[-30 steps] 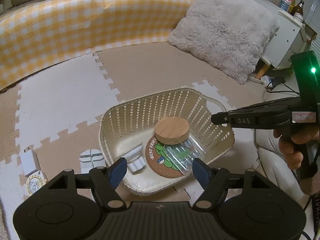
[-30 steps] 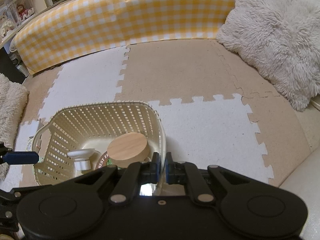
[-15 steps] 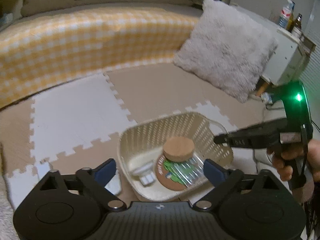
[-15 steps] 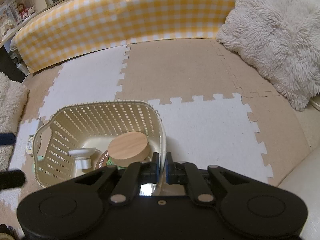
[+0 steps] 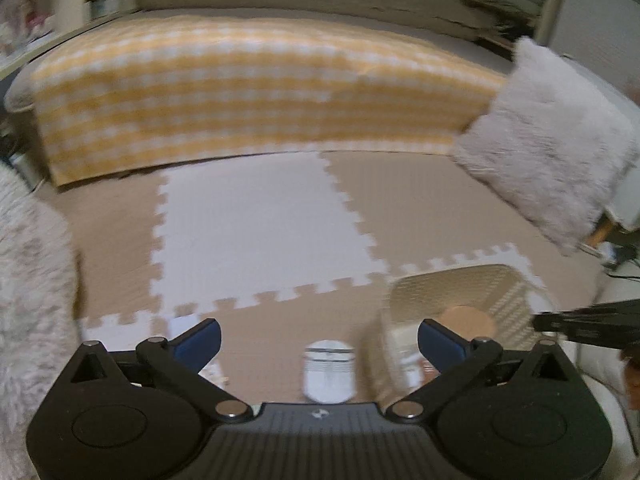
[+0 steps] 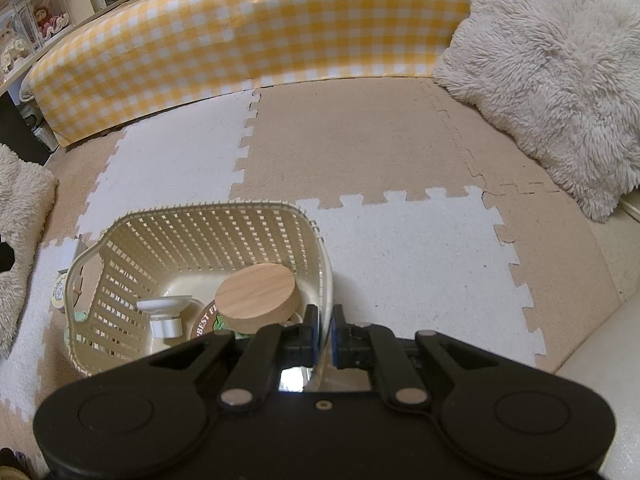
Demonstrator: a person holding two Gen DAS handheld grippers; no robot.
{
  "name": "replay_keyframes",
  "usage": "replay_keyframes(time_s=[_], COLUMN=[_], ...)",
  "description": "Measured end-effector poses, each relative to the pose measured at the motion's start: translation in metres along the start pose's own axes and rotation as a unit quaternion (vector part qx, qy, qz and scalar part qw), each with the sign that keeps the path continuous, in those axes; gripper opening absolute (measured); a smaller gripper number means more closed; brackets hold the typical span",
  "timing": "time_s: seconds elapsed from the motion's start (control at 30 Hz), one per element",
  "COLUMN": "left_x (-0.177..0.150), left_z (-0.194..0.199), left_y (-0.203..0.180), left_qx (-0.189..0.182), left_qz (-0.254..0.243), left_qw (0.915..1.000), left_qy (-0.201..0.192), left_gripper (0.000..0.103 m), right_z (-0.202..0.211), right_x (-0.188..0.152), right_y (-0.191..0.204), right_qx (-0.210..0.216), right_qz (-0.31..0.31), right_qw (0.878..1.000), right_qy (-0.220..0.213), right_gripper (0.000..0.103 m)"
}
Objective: Organize rigid objects
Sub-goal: 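Move the left tool to the white tape-measure disc and grasp it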
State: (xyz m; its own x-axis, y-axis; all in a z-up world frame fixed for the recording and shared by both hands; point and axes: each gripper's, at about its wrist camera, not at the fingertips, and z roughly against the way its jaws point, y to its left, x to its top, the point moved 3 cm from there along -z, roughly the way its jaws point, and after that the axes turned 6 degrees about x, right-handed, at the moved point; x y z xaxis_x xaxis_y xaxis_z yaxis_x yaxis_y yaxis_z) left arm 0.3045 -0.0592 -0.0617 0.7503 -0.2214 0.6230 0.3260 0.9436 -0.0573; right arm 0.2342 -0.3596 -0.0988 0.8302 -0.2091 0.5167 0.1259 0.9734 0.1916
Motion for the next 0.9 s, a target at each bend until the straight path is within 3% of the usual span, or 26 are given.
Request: replay_keyframes(time_s=[0.3,0.57,0.7,0.9], left_x=[-0.017,-0.035,-0.045,-0.054], left_z=[-0.04,-0.075,-0.091,-0.105], left_y=[0.042,0.066,0.071,0.077], left_qx=[0.059,0.086,0.107,0.115], left_qz=[0.041,0.082,0.066,0.067], left_qw=[0.9964,0.9894,0.9875,0.985], left_qy=[0.046,0.083,0.095,0.11], left_gripper=[0.103,0.103,0.102,0.081], right_z=[0.0,0.0,0.0,0.0], right_x=[0.0,0.0,0.0,-0.001], right_y=[0.0,0.0,0.0,0.0], right_qx=[0.0,0.001,0.001,0.002], right_qz=[0.0,-0.001,-0.001,-0.001], right_qw=[1.0,1.0,1.0,1.0], right_qy=[0.0,0.0,0.0,0.0], right_gripper=[0.006,0.006,0.006,0.006])
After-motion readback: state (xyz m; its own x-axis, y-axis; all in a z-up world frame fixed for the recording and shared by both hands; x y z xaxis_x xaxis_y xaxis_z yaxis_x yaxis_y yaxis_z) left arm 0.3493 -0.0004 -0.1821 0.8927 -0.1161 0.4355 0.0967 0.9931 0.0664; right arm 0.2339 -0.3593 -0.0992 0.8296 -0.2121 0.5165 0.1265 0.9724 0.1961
